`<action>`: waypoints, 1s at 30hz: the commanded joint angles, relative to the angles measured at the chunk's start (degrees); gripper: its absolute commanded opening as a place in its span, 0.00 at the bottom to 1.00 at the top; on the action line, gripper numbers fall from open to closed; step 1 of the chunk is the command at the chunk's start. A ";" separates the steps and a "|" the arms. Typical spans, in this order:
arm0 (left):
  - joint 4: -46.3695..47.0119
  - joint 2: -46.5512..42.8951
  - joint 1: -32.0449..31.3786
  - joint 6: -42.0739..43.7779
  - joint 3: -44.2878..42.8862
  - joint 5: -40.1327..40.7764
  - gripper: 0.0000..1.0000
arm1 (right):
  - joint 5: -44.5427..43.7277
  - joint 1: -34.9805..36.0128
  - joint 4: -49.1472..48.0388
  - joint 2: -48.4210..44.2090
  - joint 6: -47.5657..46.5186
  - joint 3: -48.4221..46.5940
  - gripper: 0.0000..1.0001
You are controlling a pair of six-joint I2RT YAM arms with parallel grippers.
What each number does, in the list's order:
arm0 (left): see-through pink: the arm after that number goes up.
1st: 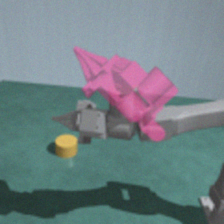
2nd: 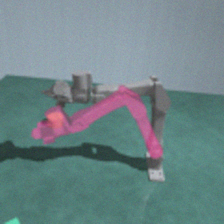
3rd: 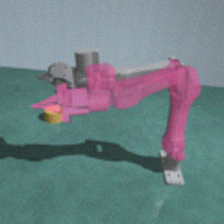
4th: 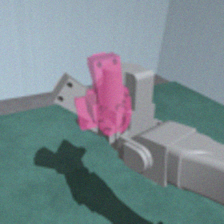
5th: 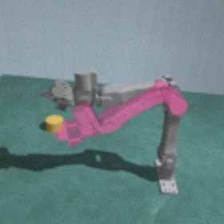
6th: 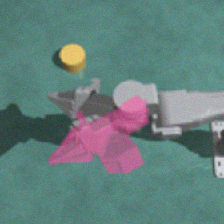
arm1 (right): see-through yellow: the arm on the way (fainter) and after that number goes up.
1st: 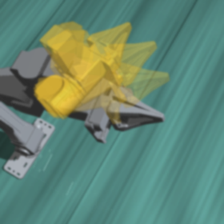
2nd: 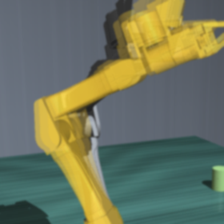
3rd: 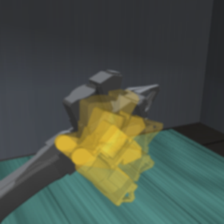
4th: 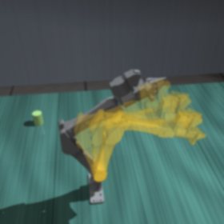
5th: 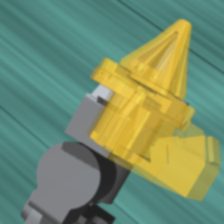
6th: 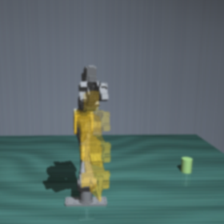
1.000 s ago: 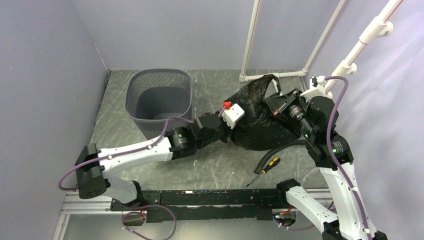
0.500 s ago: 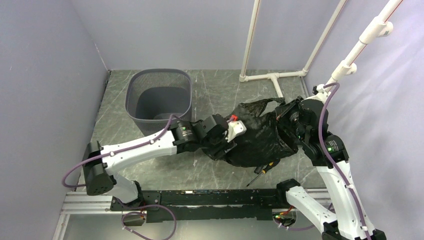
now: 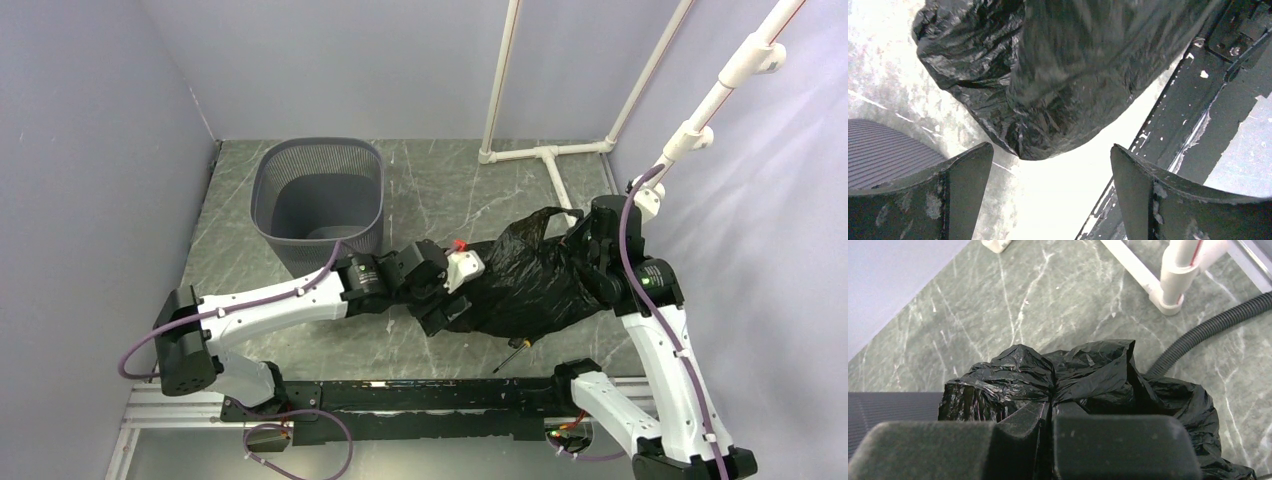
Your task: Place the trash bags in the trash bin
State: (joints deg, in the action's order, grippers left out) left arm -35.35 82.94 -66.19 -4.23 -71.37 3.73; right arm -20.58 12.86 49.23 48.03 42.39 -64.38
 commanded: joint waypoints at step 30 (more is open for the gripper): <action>16.36 1.66 -1.38 8.85 0.89 6.07 0.03 | 31.23 -15.65 -8.90 -1.63 -7.76 0.16 0.02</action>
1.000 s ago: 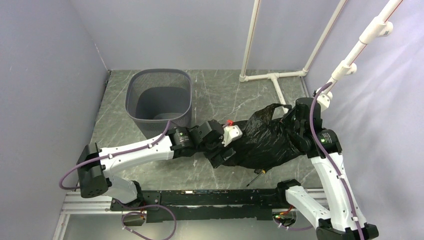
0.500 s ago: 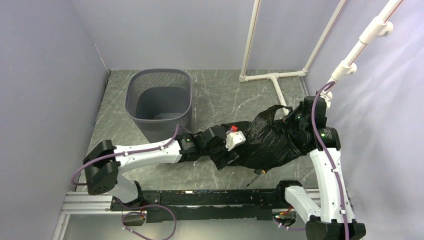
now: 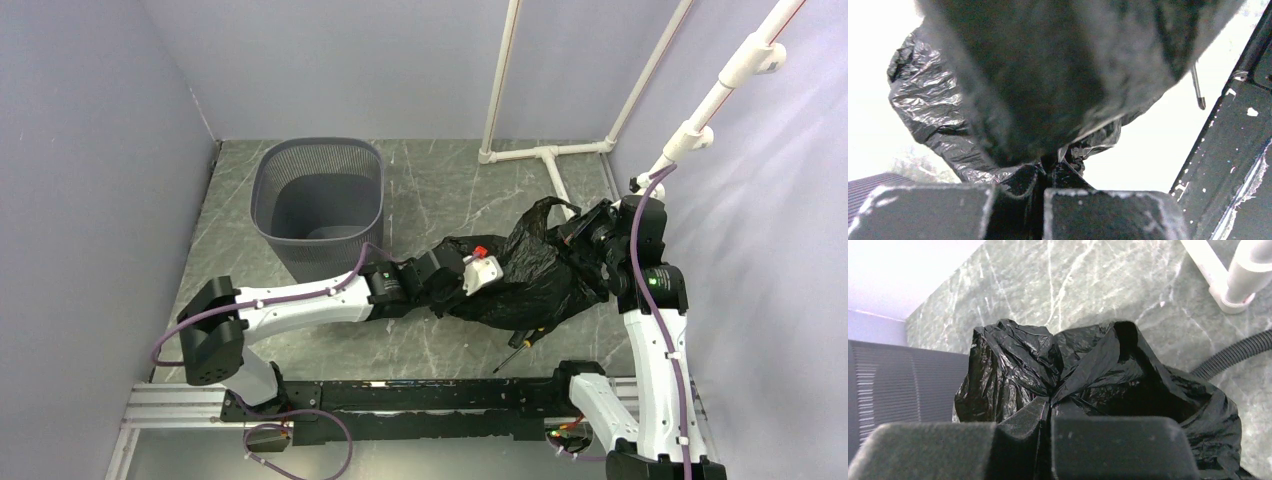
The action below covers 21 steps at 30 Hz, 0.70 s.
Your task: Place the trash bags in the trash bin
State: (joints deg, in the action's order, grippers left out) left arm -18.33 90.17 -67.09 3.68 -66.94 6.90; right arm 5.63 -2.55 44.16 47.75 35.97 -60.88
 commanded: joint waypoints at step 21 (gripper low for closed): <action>0.53 -15.46 -0.47 18.26 -15.68 12.45 0.02 | 29.39 -0.18 -15.29 -0.43 1.29 -24.49 0.02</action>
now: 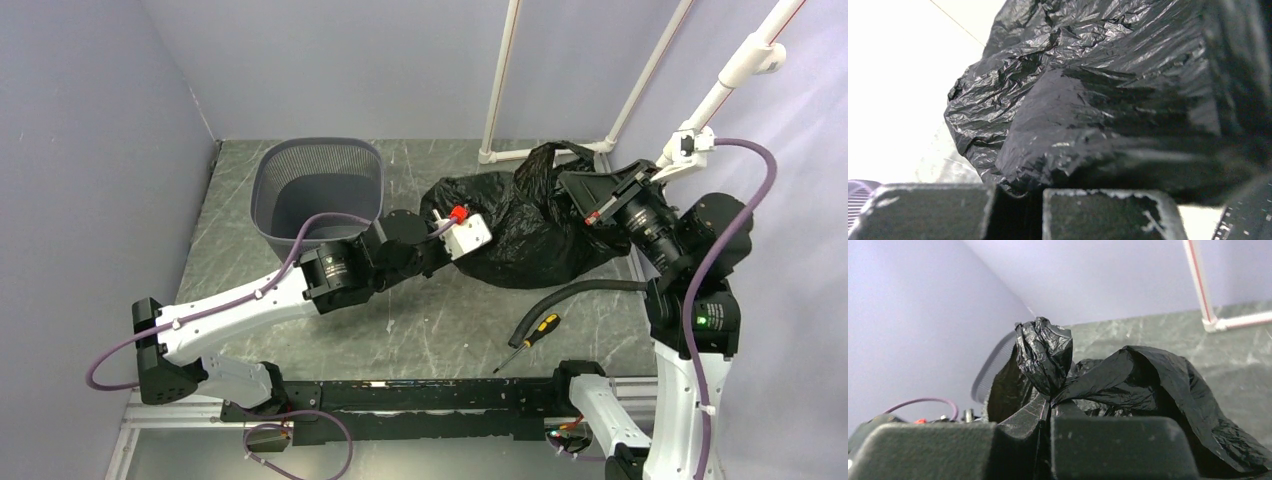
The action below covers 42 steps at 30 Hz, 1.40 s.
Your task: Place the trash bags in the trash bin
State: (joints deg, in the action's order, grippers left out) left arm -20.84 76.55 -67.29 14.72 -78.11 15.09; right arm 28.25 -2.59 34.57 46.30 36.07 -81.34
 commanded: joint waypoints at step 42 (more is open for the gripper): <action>0.73 -22.40 27.84 3.38 3.22 13.31 0.02 | -11.43 48.63 0.12 48.92 -5.02 -56.72 0.00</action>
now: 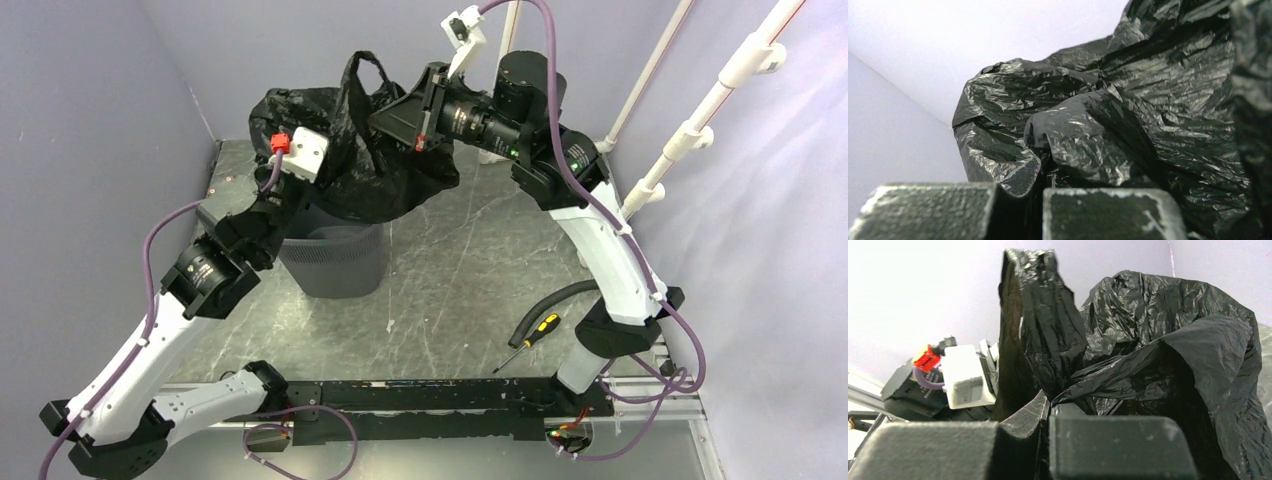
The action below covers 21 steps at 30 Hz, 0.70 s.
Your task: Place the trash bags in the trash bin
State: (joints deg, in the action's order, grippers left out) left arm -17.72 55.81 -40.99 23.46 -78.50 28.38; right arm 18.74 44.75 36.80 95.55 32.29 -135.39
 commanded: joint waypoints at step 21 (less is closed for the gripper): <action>-13.37 -3.31 25.17 -29.81 11.27 -15.25 0.12 | -6.81 2.92 0.45 8.38 -1.78 -4.58 0.00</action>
State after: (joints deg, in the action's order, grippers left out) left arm -28.67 53.47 -16.45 0.03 -66.00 18.26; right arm 13.85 47.46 37.93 103.26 31.38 -136.20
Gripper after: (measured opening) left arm 0.060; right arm 0.010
